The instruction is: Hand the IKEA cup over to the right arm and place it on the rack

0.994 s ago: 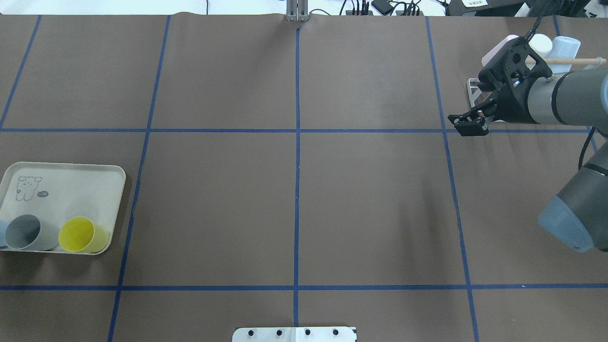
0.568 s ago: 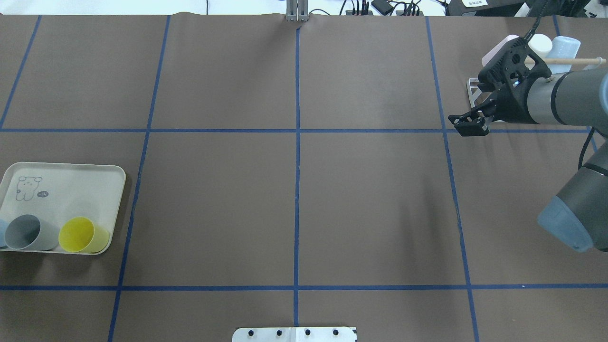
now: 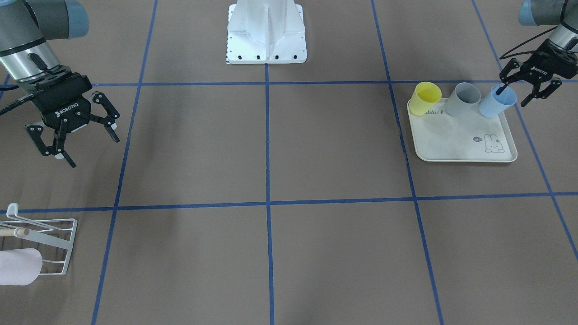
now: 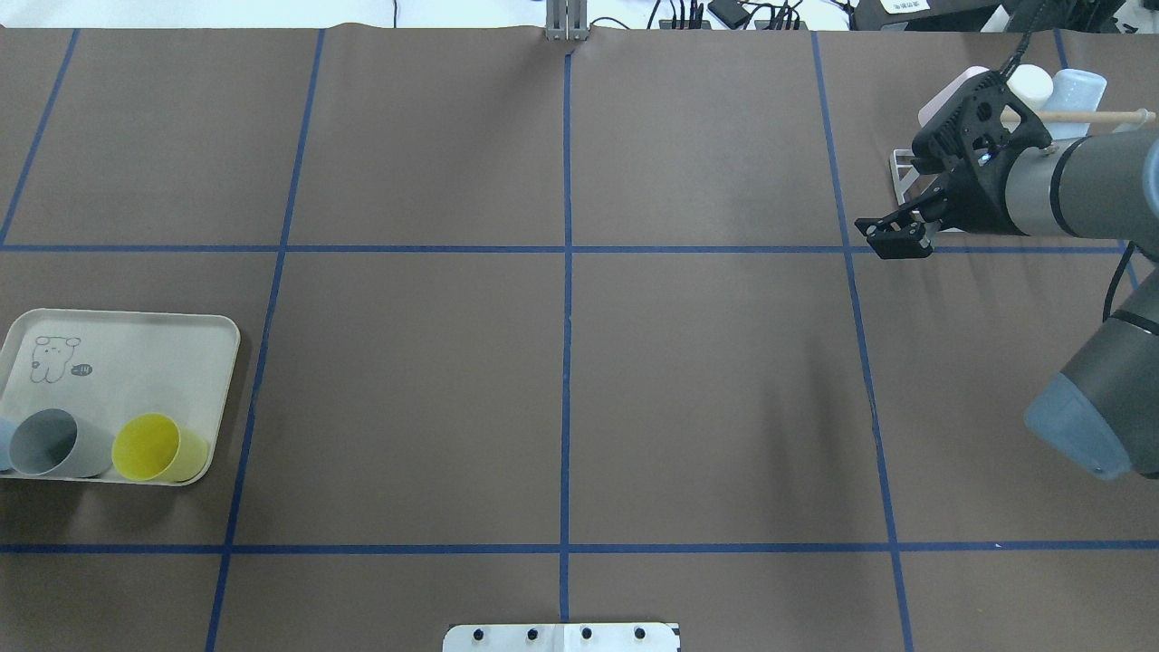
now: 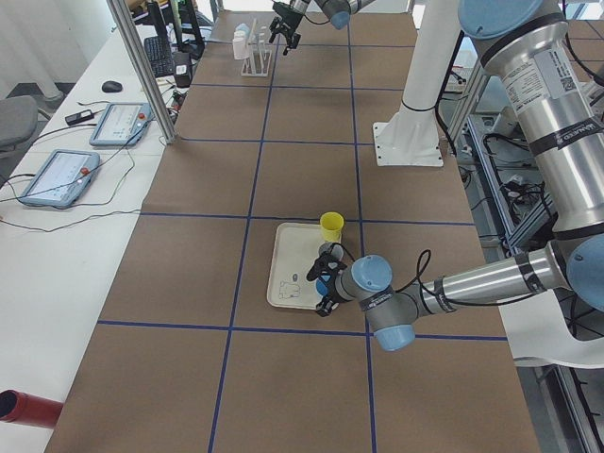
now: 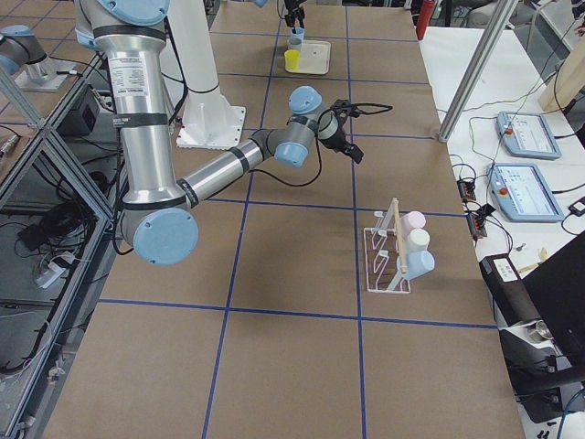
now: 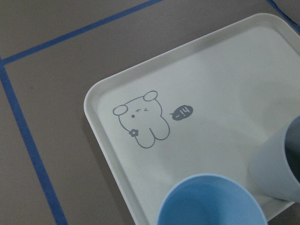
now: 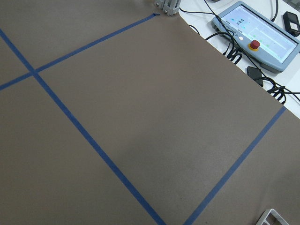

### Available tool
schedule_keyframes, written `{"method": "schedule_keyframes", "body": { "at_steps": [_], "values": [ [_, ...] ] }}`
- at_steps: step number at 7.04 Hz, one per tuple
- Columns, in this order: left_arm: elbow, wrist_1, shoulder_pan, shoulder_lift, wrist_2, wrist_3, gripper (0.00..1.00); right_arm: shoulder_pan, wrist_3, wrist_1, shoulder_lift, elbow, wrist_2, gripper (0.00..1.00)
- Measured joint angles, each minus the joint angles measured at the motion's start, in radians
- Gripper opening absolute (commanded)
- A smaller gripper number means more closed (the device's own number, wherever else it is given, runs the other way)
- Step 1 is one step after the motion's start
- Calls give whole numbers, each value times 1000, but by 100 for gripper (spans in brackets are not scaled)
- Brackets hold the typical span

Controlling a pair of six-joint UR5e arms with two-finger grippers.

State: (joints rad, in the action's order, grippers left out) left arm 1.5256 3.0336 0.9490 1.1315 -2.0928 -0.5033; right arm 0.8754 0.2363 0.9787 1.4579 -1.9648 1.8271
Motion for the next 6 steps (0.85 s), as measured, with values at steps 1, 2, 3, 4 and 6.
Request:
{"method": "schedule_keyframes", "body": {
  "at_steps": [1, 2, 3, 4, 6],
  "values": [
    [-3, 11, 0, 0, -2, -1, 0, 0, 0, 0, 0, -1, 0, 100],
    [-2, 19, 1, 0, -7, -1, 0, 0, 0, 0, -1, -1, 0, 100],
    [-1, 22, 3, 0, -28, -1, 0, 0, 0, 0, -1, -1, 0, 100],
    [1, 21, 16, 1, -68, -1, 0, 0, 0, 0, -1, -1, 0, 100],
    [3, 14, 84, 4, -123, 0, 0, -1, -1, 0, -5, 1, 0, 100]
  ]
}}
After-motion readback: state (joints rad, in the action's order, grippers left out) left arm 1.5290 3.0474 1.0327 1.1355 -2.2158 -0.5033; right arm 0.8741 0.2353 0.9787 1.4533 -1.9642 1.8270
